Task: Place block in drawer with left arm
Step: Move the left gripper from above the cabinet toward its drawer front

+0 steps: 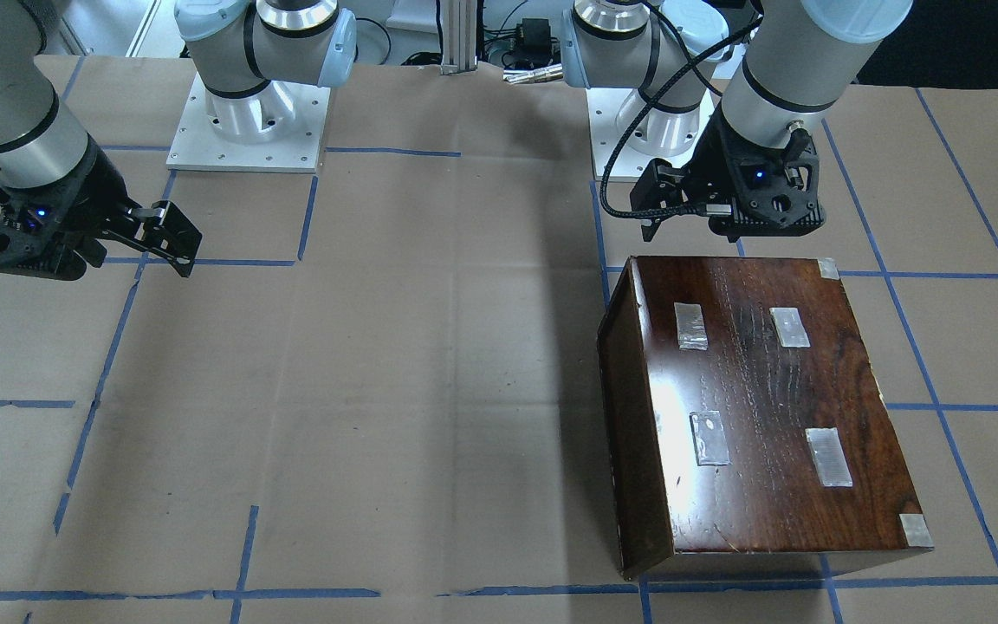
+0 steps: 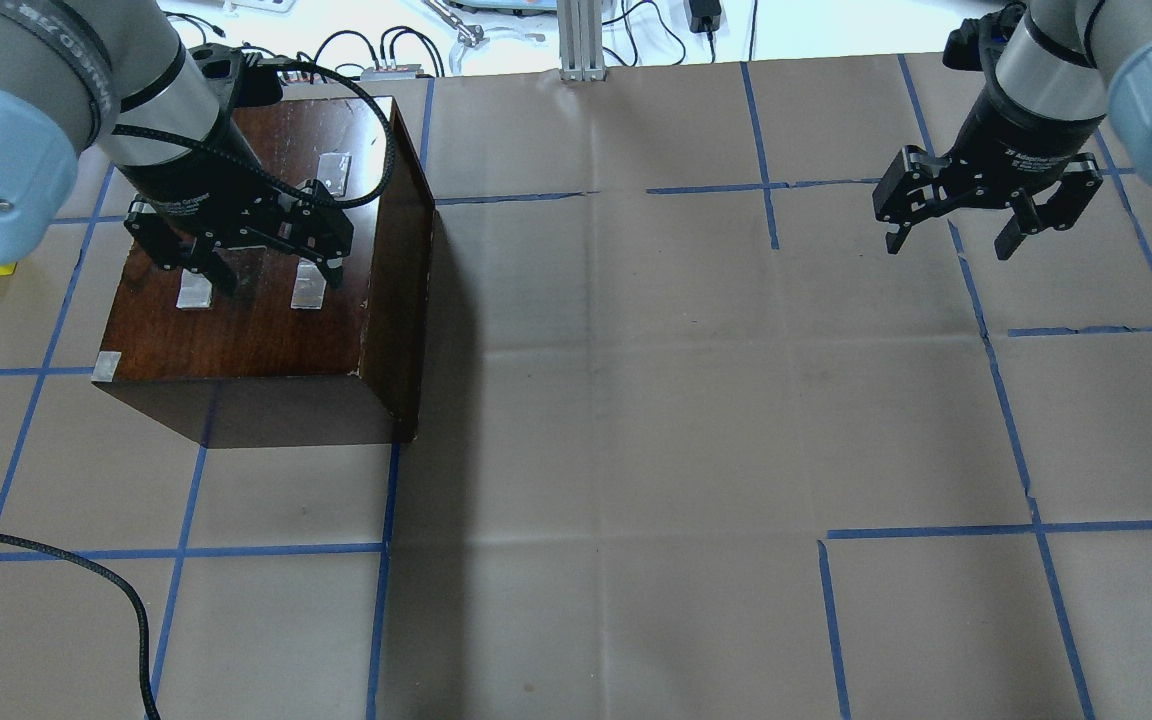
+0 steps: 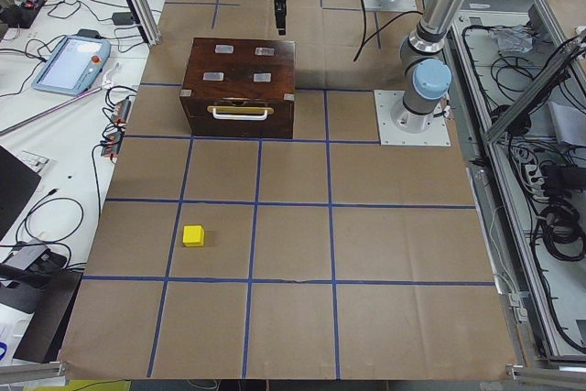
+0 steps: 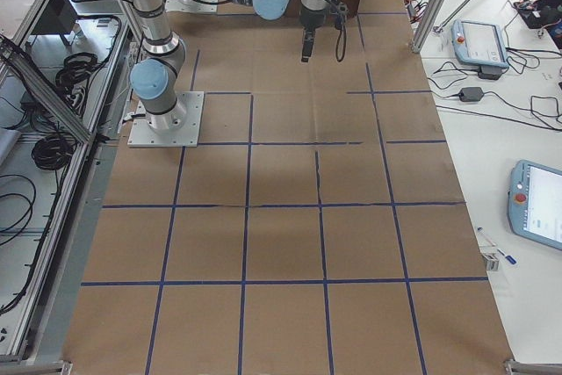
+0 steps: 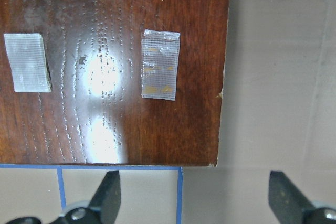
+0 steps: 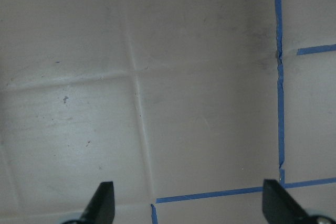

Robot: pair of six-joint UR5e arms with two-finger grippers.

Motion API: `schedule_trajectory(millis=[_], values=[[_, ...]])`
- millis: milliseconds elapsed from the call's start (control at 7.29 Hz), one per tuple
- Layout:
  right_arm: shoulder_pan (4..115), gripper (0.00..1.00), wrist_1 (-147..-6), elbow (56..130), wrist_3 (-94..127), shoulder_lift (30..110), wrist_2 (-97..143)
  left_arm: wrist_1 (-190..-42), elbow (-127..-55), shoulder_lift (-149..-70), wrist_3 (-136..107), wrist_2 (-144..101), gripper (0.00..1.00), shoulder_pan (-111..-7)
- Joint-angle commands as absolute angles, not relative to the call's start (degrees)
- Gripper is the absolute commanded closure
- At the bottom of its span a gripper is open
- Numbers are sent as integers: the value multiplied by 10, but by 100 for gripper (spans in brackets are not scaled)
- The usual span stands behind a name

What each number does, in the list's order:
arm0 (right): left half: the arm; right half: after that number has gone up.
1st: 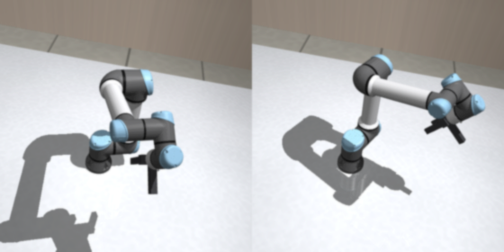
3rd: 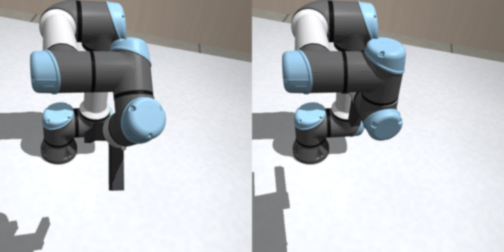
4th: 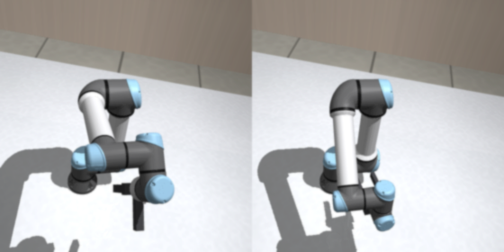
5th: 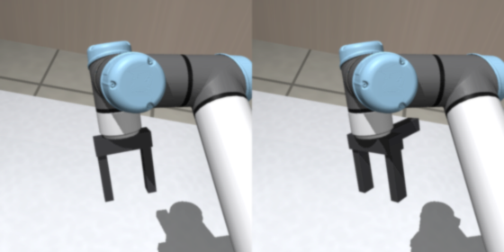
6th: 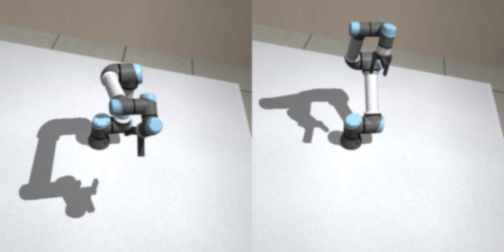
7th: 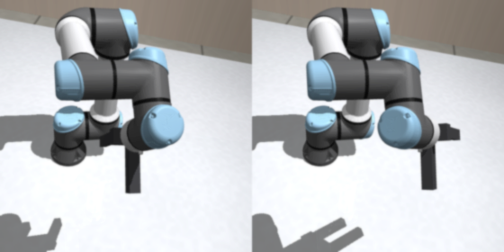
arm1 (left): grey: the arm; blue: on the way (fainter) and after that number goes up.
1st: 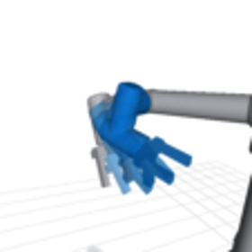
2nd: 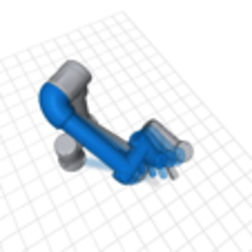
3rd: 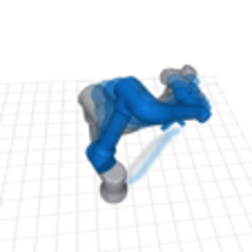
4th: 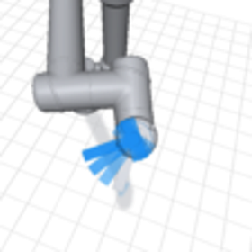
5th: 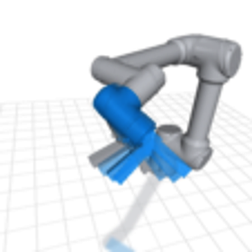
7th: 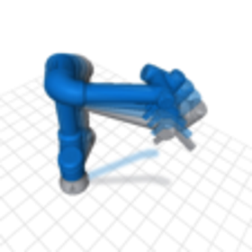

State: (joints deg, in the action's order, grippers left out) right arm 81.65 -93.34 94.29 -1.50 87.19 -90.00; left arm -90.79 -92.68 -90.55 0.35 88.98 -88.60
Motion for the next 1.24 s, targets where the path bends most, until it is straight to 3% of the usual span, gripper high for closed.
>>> schedule_trajectory(millis=[0, 1098], values=[[817, 0, -933, 943, -15, 872, -900, -908, -918, -905, 4, 883, 1, -886], [817, 0, -933, 942, -14, 872, -900, -905, -912, -902, -1, 889, 1, -843]])
